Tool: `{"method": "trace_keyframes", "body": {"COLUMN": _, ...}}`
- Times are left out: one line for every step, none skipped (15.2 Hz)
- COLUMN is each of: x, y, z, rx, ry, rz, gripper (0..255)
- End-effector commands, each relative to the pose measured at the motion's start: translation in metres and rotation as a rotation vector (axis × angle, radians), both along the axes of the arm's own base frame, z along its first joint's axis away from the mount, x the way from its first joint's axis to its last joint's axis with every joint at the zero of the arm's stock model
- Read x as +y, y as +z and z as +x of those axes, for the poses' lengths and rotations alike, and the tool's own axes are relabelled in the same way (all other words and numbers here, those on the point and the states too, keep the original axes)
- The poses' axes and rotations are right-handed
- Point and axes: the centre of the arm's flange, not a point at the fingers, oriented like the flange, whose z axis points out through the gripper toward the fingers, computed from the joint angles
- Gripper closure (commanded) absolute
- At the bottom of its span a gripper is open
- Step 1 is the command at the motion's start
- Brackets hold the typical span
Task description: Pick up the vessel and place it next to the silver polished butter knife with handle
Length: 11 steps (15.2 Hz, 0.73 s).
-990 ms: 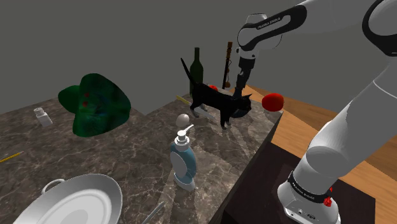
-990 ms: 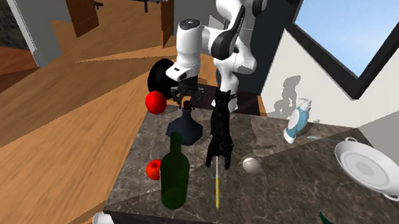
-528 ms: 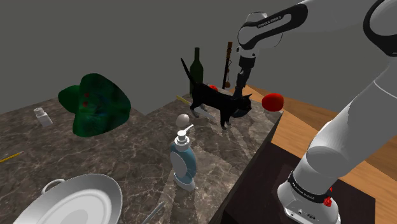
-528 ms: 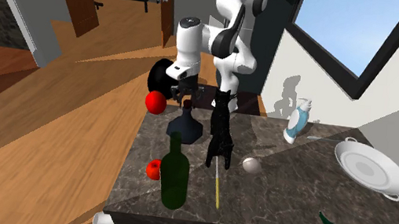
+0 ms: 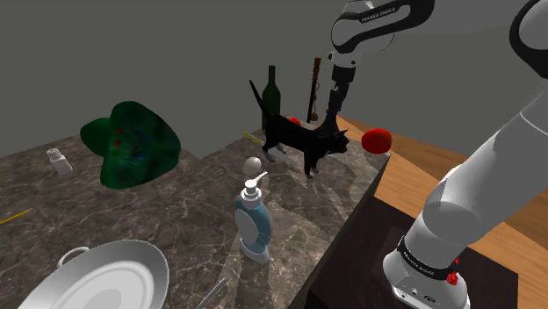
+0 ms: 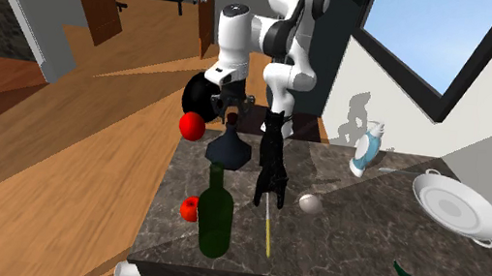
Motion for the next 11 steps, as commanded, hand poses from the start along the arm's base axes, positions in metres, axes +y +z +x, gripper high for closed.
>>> {"method": "trace_keyframes", "body": {"x": -0.001, "y": 0.012, "z": 0.001, "rx": -0.001, "ry": 0.000, "rz": 0.000, "gripper": 255}}
{"method": "trace_keyframes", "body": {"x": -0.001, "y": 0.017, "z": 0.001, "rx": -0.001, "ry": 0.000, "rz": 0.000, "gripper": 255}}
{"method": "trace_keyframes", "body": {"x": -0.001, "y": 0.022, "z": 0.001, "rx": -0.001, "ry": 0.000, "rz": 0.000, "gripper": 255}}
{"method": "trace_keyframes", "body": {"x": -0.001, "y": 0.028, "z": 0.001, "rx": -0.001, "ry": 0.000, "rz": 0.000, "gripper": 255}}
{"method": "trace_keyframes", "body": {"x": -0.001, "y": 0.033, "z": 0.001, "rx": -0.001, "ry": 0.000, "rz": 0.000, "gripper": 255}}
{"method": "trace_keyframes", "body": {"x": -0.001, "y": 0.038, "z": 0.001, "rx": -0.001, "ry": 0.000, "rz": 0.000, "gripper": 255}}
{"method": "trace_keyframes", "body": {"x": -0.001, "y": 0.043, "z": 0.001, "rx": -0.001, "ry": 0.000, "rz": 0.000, "gripper": 255}}
{"method": "trace_keyframes", "body": {"x": -0.001, "y": 0.049, "z": 0.001, "rx": -0.001, "ry": 0.000, "rz": 0.000, "gripper": 255}}
{"method": "trace_keyframes", "body": {"x": -0.001, "y": 0.054, "z": 0.001, "rx": -0.001, "ry": 0.000, "rz": 0.000, "gripper": 255}}
{"method": "trace_keyframes", "body": {"x": -0.001, "y": 0.059, "z": 0.001, "rx": -0.001, "ry": 0.000, "rz": 0.000, "gripper": 255}}
{"method": "trace_keyframes", "body": {"x": -0.001, "y": 0.065, "z": 0.001, "rx": -0.001, "ry": 0.000, "rz": 0.000, "gripper": 255}}
